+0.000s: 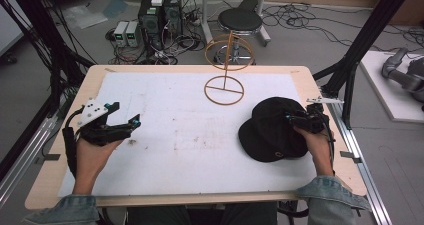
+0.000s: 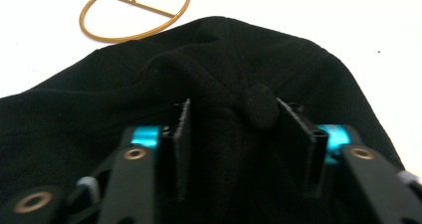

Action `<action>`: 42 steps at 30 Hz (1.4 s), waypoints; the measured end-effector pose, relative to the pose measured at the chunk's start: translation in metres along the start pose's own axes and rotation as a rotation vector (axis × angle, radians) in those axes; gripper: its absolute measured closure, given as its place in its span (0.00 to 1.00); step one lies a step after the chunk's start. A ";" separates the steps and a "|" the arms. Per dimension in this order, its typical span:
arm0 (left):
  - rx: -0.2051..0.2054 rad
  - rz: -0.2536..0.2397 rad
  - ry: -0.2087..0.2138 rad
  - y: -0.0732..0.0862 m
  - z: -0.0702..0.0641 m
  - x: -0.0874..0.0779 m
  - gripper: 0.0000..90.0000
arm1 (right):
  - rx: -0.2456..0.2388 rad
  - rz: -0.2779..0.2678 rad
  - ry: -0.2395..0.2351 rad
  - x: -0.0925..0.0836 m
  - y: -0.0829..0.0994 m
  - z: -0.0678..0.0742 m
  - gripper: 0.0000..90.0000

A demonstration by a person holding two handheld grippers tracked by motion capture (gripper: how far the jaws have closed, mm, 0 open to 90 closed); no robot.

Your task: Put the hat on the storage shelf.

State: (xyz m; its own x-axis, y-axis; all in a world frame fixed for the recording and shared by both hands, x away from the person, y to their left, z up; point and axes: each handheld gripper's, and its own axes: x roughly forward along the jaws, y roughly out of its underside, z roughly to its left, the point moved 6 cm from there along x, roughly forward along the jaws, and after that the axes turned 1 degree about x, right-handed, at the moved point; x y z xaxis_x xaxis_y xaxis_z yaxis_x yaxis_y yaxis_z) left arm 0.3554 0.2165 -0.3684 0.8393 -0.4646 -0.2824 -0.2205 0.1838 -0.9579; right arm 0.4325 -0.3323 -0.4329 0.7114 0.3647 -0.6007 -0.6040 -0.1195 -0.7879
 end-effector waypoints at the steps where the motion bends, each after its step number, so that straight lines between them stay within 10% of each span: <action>1: -0.001 -0.002 0.003 0.000 0.000 0.000 0.22 | -0.008 -0.003 0.005 0.000 0.000 0.001 0.65; 42: -0.007 -0.013 0.001 -0.003 0.002 -0.002 0.22 | -0.043 -0.178 0.018 -0.045 -0.033 0.020 0.78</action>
State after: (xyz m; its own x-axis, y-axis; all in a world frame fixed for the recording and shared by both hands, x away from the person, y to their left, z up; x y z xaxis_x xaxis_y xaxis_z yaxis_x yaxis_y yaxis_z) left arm 0.3554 0.2191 -0.3649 0.8415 -0.4679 -0.2701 -0.2130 0.1721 -0.9618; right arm 0.4132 -0.3259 -0.3773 0.8126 0.3668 -0.4529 -0.4521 -0.0936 -0.8870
